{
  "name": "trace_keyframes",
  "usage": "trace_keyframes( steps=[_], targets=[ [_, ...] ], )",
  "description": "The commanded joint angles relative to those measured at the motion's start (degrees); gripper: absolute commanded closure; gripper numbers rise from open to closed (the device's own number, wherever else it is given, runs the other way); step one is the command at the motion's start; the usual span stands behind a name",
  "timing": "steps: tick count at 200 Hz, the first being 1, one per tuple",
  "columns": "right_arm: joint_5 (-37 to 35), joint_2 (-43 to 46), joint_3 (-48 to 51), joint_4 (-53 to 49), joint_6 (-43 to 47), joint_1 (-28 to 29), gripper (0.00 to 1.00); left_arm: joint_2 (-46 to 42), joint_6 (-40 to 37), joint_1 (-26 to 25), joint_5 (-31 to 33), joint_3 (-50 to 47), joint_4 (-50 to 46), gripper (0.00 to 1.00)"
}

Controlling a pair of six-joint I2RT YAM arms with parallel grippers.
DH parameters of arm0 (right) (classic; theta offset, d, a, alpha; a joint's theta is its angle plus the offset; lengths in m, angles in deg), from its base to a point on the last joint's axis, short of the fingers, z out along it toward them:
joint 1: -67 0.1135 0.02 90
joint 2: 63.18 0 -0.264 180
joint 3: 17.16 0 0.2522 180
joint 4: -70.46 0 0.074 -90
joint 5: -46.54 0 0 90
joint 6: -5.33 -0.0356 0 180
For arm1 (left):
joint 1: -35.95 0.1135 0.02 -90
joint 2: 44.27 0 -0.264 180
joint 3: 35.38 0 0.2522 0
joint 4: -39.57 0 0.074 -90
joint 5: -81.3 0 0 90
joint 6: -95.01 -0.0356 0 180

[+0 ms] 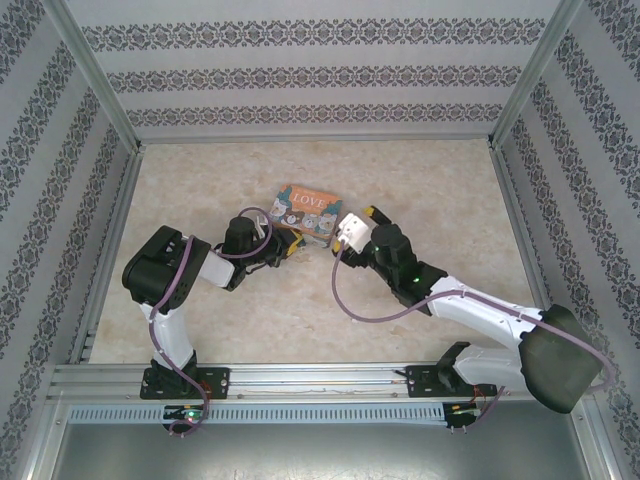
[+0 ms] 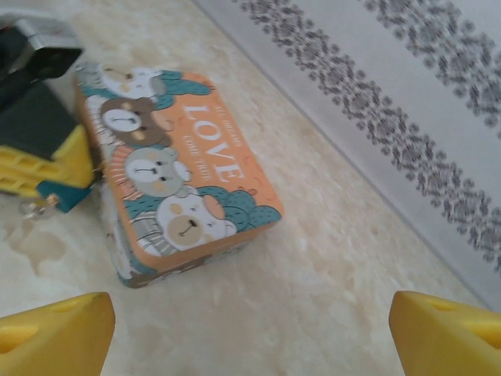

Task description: Unlock a padlock with a key

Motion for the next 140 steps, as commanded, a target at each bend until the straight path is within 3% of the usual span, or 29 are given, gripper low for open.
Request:
trace_keyframes(
  steps=[1,66,140],
  targets=[
    [-0.5,-1.3,1.0,1.8,7.6,2.2,0.09,-1.0,0.1,-0.7,0.4,1.2,0.2,0.88],
    [-0.2,-8.6,-0.2,1.5,11.5,6.0,0.18,-1.4,2.3,-1.5,1.7,1.6,-0.5,0.89],
    [6.5,-18.3,-5.3,3.5,13.5,5.7,0.53,-3.4,3.1,-2.4,2.9,1.4,-2.6,0.89]
  ],
)
